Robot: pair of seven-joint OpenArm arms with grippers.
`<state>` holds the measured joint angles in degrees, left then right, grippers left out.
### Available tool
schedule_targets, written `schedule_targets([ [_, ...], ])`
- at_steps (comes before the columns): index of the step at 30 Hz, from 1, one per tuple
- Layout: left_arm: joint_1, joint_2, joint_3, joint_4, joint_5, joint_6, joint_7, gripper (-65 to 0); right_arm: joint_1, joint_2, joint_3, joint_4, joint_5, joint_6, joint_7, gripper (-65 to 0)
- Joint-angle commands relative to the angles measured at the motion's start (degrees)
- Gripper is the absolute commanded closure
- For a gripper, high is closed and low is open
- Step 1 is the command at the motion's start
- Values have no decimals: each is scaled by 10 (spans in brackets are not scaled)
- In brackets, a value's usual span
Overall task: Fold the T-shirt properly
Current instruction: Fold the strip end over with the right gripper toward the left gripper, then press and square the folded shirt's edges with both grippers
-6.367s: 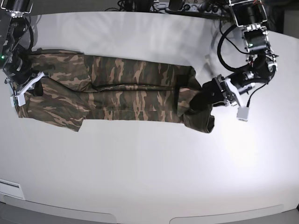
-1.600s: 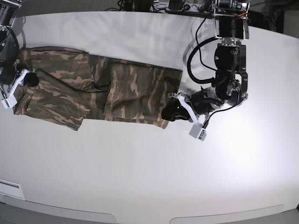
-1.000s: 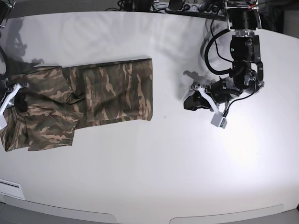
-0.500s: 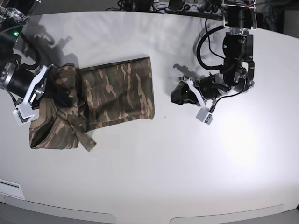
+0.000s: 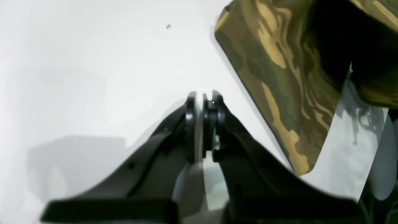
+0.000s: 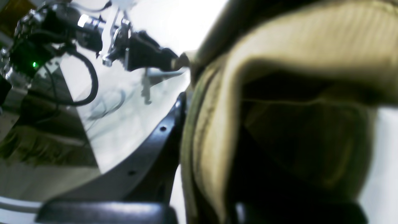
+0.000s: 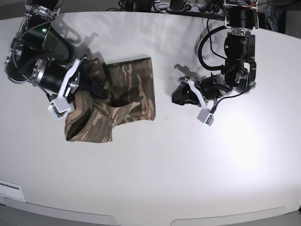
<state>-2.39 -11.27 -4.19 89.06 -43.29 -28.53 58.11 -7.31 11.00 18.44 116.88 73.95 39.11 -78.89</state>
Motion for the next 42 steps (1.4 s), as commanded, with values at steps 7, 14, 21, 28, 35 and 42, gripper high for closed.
schedule_targets([
  [7,-10,-6,-4,10,-12,-4,-10,-32,5,-19,-82,7,-38,9,74,-183],
  [14,-26,-32,-7,11,-12,-4,-10,-32,40,-26,-182,7,-38,9,108,-484],
  [21,-58,-80,-50,25,-74,-4,43,-10,99,-24,-163,7,-48,9,105,-289],
  [28,-61,-99,-57,41,-291,-78,98,0,127,-22,-136,6,-224,9,211,0],
  [35,-69,-68,104,94,-249,-108,114,0,182,-5,-149,-111,-316,9,269,0],
  [42,-70,-38,292,108,-41,-111,68,0,275,54,-205,-325,-400,9,336,0],
])
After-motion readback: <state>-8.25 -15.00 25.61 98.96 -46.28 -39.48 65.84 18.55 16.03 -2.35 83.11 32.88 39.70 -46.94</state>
